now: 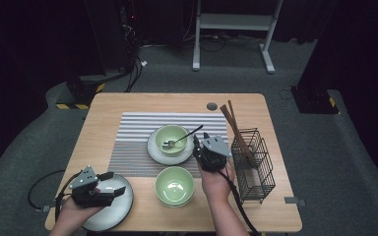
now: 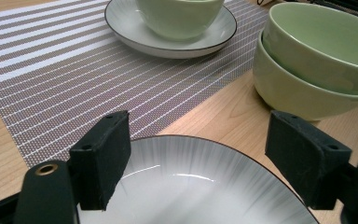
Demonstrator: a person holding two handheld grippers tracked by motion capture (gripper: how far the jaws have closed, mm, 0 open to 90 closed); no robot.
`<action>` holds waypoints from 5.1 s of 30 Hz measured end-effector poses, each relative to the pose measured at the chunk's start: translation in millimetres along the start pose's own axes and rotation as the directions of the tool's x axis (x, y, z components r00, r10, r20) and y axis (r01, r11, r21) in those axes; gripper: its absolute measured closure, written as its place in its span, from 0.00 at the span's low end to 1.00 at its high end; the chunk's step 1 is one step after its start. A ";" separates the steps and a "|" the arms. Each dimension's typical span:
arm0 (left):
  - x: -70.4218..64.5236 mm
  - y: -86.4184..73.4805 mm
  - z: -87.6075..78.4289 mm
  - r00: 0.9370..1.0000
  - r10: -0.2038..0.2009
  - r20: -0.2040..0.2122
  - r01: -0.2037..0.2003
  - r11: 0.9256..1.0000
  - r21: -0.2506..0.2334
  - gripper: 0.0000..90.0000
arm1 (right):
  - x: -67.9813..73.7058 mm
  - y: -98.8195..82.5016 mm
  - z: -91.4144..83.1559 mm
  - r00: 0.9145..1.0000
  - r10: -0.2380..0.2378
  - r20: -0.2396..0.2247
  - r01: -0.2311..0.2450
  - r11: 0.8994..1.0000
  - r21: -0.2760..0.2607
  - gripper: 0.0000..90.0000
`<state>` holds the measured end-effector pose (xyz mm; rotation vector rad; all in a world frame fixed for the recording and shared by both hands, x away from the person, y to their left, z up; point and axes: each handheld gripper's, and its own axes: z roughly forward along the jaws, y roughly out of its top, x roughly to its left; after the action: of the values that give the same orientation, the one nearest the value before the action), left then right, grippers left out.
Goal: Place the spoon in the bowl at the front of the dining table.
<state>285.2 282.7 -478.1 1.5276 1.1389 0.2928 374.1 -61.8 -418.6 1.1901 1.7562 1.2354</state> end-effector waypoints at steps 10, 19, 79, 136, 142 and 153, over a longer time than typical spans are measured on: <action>1.2 2.2 -2.5 1.000 -0.010 0.001 0.010 1.000 -0.014 0.25 | 6.4 6.2 -3.3 1.000 -0.007 -0.015 0.007 1.000 -0.016 0.69; 1.7 3.0 -3.3 1.000 -0.012 0.001 0.012 1.000 -0.018 0.25 | 9.5 11.9 -5.9 0.999 -0.031 -0.022 0.030 0.999 -0.032 0.66; 0.6 1.9 -3.2 1.000 -0.004 0.007 0.004 1.000 -0.019 0.25 | -49.0 49.3 -18.1 0.991 0.000 0.134 0.005 0.999 -0.040 0.68; 1.6 3.3 -5.0 1.000 -0.004 0.009 0.004 1.000 -0.022 0.25 | -67.3 44.5 7.0 0.976 0.049 0.211 -0.047 0.999 -0.014 0.70; 1.8 3.2 -4.8 1.000 -0.004 0.009 0.004 1.000 -0.021 0.25 | -68.9 43.9 9.8 0.975 0.043 0.218 -0.041 0.999 -0.011 0.71; 2.3 2.4 -3.5 1.000 -0.015 0.009 0.015 1.000 -0.019 0.25 | -69.8 43.1 15.7 0.973 0.025 0.230 -0.027 1.000 0.004 0.75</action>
<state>285.0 286.9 -475.7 1.5014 1.1367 0.2860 425.7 -116.0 -381.6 1.3082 1.5802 1.0595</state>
